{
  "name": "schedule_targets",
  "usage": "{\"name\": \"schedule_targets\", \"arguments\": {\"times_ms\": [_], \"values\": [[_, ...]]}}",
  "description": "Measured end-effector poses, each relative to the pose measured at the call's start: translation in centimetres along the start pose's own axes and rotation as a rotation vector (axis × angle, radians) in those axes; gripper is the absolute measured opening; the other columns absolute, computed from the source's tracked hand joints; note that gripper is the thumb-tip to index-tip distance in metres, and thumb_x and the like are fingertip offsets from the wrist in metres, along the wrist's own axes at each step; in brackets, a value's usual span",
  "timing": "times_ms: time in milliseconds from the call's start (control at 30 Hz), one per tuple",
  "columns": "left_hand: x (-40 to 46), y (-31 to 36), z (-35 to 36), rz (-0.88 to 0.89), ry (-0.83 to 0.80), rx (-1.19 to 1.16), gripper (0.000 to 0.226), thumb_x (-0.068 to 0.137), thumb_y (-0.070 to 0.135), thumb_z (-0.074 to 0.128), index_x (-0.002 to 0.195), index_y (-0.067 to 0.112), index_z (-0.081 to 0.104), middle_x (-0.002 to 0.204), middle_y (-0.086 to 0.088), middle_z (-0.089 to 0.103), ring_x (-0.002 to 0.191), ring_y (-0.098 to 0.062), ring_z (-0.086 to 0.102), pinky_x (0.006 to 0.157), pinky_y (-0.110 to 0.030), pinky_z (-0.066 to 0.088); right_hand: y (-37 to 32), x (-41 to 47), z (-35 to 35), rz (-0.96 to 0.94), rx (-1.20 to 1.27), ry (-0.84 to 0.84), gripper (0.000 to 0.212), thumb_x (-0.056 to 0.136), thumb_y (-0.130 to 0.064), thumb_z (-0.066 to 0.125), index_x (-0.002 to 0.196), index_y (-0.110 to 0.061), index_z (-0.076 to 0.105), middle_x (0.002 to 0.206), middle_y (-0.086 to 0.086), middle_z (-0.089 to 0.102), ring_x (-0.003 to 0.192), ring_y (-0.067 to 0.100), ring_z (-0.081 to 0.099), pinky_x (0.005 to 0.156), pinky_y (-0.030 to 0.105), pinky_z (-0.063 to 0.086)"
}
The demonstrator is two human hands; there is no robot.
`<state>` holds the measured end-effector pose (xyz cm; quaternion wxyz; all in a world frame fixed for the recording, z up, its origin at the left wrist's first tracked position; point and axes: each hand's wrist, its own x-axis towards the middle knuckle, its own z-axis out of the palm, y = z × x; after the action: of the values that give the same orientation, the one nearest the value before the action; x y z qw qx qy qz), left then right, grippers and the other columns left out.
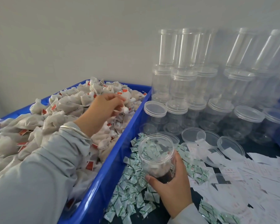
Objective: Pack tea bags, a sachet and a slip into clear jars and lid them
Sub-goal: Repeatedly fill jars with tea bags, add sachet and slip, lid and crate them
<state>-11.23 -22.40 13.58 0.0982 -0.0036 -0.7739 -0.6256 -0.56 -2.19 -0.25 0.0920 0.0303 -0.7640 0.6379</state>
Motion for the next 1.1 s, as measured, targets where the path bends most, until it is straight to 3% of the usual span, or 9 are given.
{"name": "schedule_targets", "arguments": {"times_ms": [133, 233, 367, 467, 600, 700, 800, 900, 1100], "values": [[1.8, -1.6, -2.2, 0.049, 0.259, 0.396, 0.017, 0.089, 0.015, 0.053, 0.082, 0.024, 0.065, 0.071, 0.005, 0.062, 0.057, -0.010, 0.052, 0.048, -0.020, 0.043, -0.1, -0.1, 0.0, -0.004, 0.006, -0.011, 0.107, 0.055, -0.018, 0.088, 0.144, -0.030, 0.030, 0.140, -0.006, 0.044, 0.131, 0.014, 0.041, 0.109, 0.044, 0.036], [2.2, -3.3, -2.3, 0.048, 0.140, 0.727, 0.018, 0.089, 0.013, 0.050, 0.095, 0.021, 0.065, 0.082, 0.007, 0.062, 0.063, -0.008, 0.053, 0.053, -0.021, 0.039, -0.2, -0.4, 0.0, -0.003, 0.014, -0.022, 0.107, 0.055, -0.024, 0.089, 0.143, -0.037, 0.030, 0.140, -0.008, 0.045, 0.130, 0.014, 0.043, 0.108, 0.045, 0.038], [2.5, -4.5, -2.1, -0.038, -0.091, 1.018, 0.020, 0.089, 0.024, 0.057, 0.105, 0.015, 0.065, 0.105, 0.001, 0.064, 0.080, -0.014, 0.055, 0.072, -0.024, 0.041, -0.5, -0.9, 0.0, 0.002, 0.013, -0.023, 0.102, 0.054, -0.039, 0.088, 0.126, -0.066, 0.022, 0.140, -0.016, 0.041, 0.131, 0.007, 0.040, 0.110, 0.040, 0.037], [2.3, -4.3, -2.1, -0.092, -0.176, 1.184, 0.022, 0.084, 0.032, 0.061, 0.092, 0.013, 0.067, 0.090, -0.002, 0.066, 0.075, -0.013, 0.055, 0.059, -0.021, 0.038, -0.3, -1.2, 0.2, 0.010, 0.040, -0.057, 0.101, 0.053, -0.044, 0.086, 0.120, -0.071, 0.017, 0.140, -0.022, 0.038, 0.131, 0.005, 0.038, 0.111, 0.037, 0.036], [1.6, -3.7, -2.2, -0.160, -0.258, 1.299, 0.023, 0.080, 0.034, 0.067, 0.074, 0.013, 0.059, 0.071, 0.001, 0.056, 0.069, -0.015, 0.054, 0.059, -0.025, 0.039, 0.2, -1.0, 0.5, 0.032, 0.024, -0.124, 0.106, 0.054, -0.046, 0.087, 0.122, -0.066, 0.009, 0.133, -0.034, 0.029, 0.128, -0.005, 0.031, 0.107, 0.020, 0.025], [1.2, -2.8, -2.3, -0.175, -0.284, 1.331, 0.033, 0.081, 0.031, 0.069, 0.062, 0.015, 0.049, 0.064, 0.001, 0.048, 0.080, -0.024, 0.058, 0.066, -0.027, 0.041, 0.3, -0.8, 0.6, 0.069, 0.001, -0.179, 0.120, 0.047, -0.049, 0.089, 0.140, -0.049, 0.013, 0.134, -0.031, 0.035, 0.126, -0.004, 0.036, 0.110, 0.022, 0.026], [0.9, -2.0, -2.6, -0.171, -0.267, 1.349, 0.028, 0.086, 0.025, 0.066, 0.064, 0.013, 0.052, 0.068, -0.001, 0.051, 0.074, -0.020, 0.052, 0.067, -0.025, 0.041, 0.5, -0.7, 0.6, 0.075, -0.045, -0.207, 0.123, 0.046, -0.036, 0.093, 0.145, -0.036, 0.021, 0.139, -0.014, 0.044, 0.126, 0.003, 0.045, 0.109, 0.030, 0.038], [0.9, -1.8, -2.8, -0.123, -0.207, 1.349, 0.017, 0.090, 0.019, 0.059, 0.081, 0.005, 0.064, 0.078, -0.005, 0.060, 0.078, -0.019, 0.057, 0.071, -0.026, 0.045, 0.6, -0.7, 0.8, 0.049, -0.077, -0.197, 0.117, 0.052, -0.029, 0.092, 0.137, -0.050, 0.014, 0.133, -0.026, 0.039, 0.121, -0.008, 0.042, 0.101, 0.007, 0.034], [1.9, -1.5, -3.3, 0.021, 0.060, 1.150, 0.036, 0.094, 0.028, 0.054, 0.079, -0.001, 0.068, 0.064, -0.006, 0.058, 0.059, -0.015, 0.051, 0.049, -0.022, 0.033, 0.6, -0.6, 0.8, 0.073, -0.111, -0.184, 0.111, 0.055, -0.029, 0.091, 0.144, -0.024, 0.026, 0.140, -0.008, 0.046, 0.129, 0.008, 0.044, 0.110, 0.034, 0.036]]}}
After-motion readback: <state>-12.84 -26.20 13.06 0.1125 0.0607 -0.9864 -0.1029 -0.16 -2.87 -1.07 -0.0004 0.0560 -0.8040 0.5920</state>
